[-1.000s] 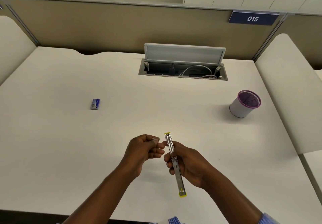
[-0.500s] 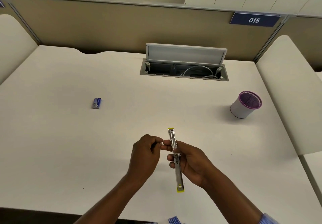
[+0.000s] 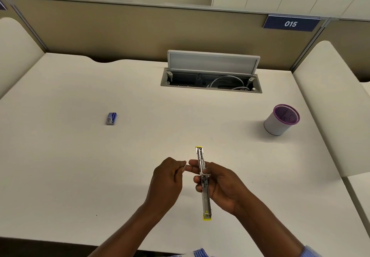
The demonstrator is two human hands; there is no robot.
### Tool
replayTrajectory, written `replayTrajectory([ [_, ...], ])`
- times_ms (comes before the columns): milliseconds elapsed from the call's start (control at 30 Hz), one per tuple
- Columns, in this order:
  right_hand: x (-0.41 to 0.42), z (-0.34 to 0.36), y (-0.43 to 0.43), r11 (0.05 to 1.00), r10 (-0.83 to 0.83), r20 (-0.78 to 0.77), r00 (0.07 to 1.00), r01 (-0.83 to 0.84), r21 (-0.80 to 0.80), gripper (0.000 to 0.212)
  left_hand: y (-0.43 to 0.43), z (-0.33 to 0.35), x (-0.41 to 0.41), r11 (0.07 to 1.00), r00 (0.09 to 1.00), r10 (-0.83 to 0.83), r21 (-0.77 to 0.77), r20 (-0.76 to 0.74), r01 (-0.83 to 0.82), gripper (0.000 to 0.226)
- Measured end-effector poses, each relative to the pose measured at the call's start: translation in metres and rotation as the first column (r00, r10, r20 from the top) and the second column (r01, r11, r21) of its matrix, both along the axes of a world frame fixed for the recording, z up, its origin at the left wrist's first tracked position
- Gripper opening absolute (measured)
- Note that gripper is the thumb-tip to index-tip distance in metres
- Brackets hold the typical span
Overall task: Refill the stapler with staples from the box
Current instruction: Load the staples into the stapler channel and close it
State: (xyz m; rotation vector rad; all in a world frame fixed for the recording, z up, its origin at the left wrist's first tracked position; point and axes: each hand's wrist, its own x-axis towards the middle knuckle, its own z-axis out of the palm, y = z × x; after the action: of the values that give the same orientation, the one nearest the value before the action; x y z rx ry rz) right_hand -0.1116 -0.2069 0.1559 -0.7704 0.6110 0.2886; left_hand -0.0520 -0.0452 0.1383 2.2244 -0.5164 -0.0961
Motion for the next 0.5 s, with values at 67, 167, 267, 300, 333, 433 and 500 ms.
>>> replayTrajectory([
  [67,-0.001,0.000,0.000,1.000,0.007,0.003,1.000,-0.007,-0.006,0.039,0.001,0.001,0.001,1.000,0.998,0.019,-0.020,-0.061,-0.020,0.017],
  [167,-0.002,0.001,0.001,1.000,0.017,0.006,1.000,-0.017,-0.014,0.039,0.001,0.002,0.003,0.999,0.985,0.038,-0.033,-0.167,-0.044,0.015],
  [267,-0.003,0.002,0.002,0.999,0.027,0.006,1.000,-0.027,-0.024,0.039,0.000,0.002,0.004,0.997,0.974,0.070,-0.026,-0.215,-0.077,0.018],
  [300,-0.003,0.002,0.002,0.999,0.030,0.007,1.000,-0.030,-0.026,0.039,0.000,0.002,0.004,0.996,0.972,0.081,-0.023,-0.221,-0.088,0.018],
  [333,-0.004,0.002,0.002,0.999,0.031,0.009,0.999,-0.031,-0.027,0.039,0.000,0.003,0.005,0.995,0.970,0.089,-0.023,-0.225,-0.097,0.017],
  [433,-0.006,0.002,0.001,0.998,0.032,0.016,0.999,-0.031,-0.049,0.037,0.000,0.009,0.006,0.994,0.969,0.090,-0.032,-0.232,-0.100,0.011],
  [500,-0.007,0.002,0.001,0.993,0.043,0.016,0.999,-0.041,-0.107,0.035,-0.001,0.016,0.007,0.992,0.965,0.088,-0.061,-0.248,-0.107,0.009],
])
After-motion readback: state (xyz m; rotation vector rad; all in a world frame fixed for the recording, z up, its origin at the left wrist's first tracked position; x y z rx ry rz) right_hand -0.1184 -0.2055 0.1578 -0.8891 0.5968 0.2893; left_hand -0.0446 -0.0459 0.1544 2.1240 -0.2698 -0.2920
